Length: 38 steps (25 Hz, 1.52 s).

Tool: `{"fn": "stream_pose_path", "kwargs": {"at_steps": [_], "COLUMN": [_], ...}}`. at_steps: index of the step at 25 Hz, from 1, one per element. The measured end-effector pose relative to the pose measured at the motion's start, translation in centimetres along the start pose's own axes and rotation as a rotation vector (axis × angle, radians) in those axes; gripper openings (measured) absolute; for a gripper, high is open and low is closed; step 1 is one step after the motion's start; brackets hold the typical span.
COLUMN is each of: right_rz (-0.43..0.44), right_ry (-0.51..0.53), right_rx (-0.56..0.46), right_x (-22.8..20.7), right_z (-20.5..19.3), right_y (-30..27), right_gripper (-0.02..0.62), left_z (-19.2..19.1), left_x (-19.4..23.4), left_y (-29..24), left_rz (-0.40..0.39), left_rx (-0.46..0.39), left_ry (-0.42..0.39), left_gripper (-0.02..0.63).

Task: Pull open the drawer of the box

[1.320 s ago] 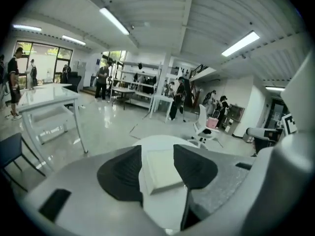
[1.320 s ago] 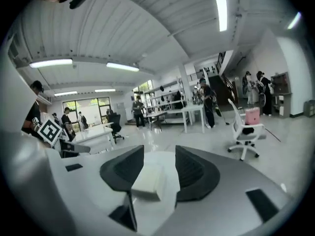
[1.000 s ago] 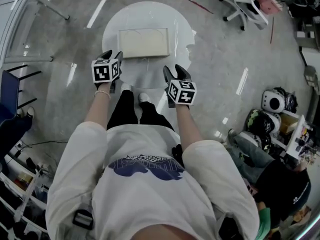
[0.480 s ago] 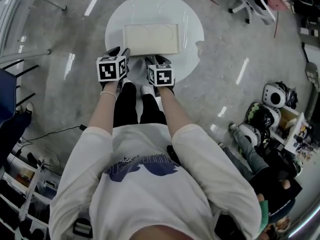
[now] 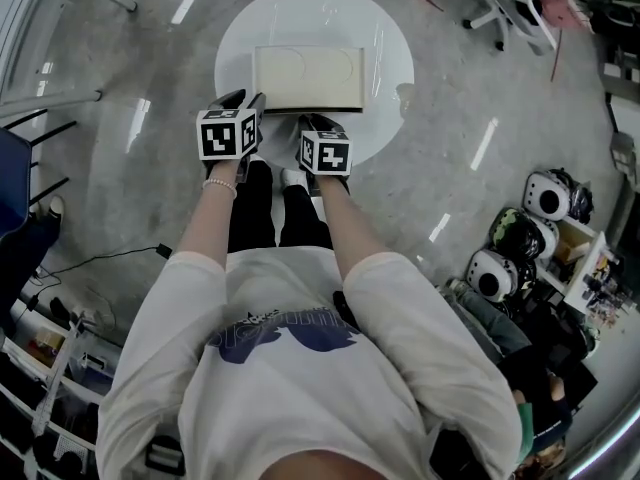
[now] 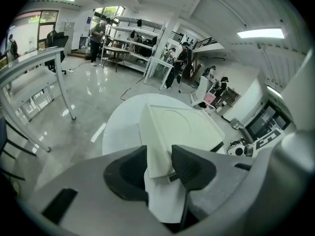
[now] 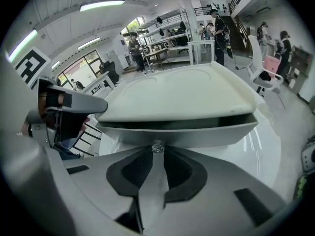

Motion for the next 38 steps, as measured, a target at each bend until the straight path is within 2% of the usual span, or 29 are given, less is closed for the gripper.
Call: {"fn": "stream_pose_path", "kwargs": {"at_steps": [15, 24, 28, 31, 34, 38], "right_rz": [0.086, 0.099, 0.115, 0.128, 0.123, 0.107], "right_ry": [0.07, 0.097, 0.091, 0.149, 0.171, 0.085], "right_rx": [0.069, 0.07, 0.084, 0.1, 0.045, -0.194], "right_x": [1.2, 0.7, 0.2, -1.1, -3.3, -6.7], "right_z": [-8.9, -9.5, -9.6, -9.5, -8.8, -4.7], "right_y": [3.9, 3.2, 4.1, 6.2, 9.3, 15.3], "right_gripper": [0.064, 0.071, 0.097, 0.107, 0.107, 0.097], "left_z": [-0.3, -0.8, -1.0, -0.9, -1.1, -0.8], "left_x": [-0.3, -0.5, -0.5, -0.7, -0.6, -2.1], "left_y": [0.2, -0.1, 0.0, 0.3, 1.8, 7.8], "left_rz": [0.037, 0.056, 0.07, 0.08, 0.114, 0.145], "left_rx": [-0.021, -0.045, -0.047, -0.058, -0.113, -0.282], "left_ry": [-0.001, 0.005, 0.022, 0.013, 0.016, 0.005], "left_gripper": [0.164, 0.163, 0.163, 0.164, 0.166, 0.166]}}
Point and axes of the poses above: the fingertips, and each gripper's own axes: y backward along the fingers, x to its left, z out of its top, the point moved 10 cm from there along y, backward along the fingers, and after that the axes turned 1 degree about z, right-handed, at the moved point
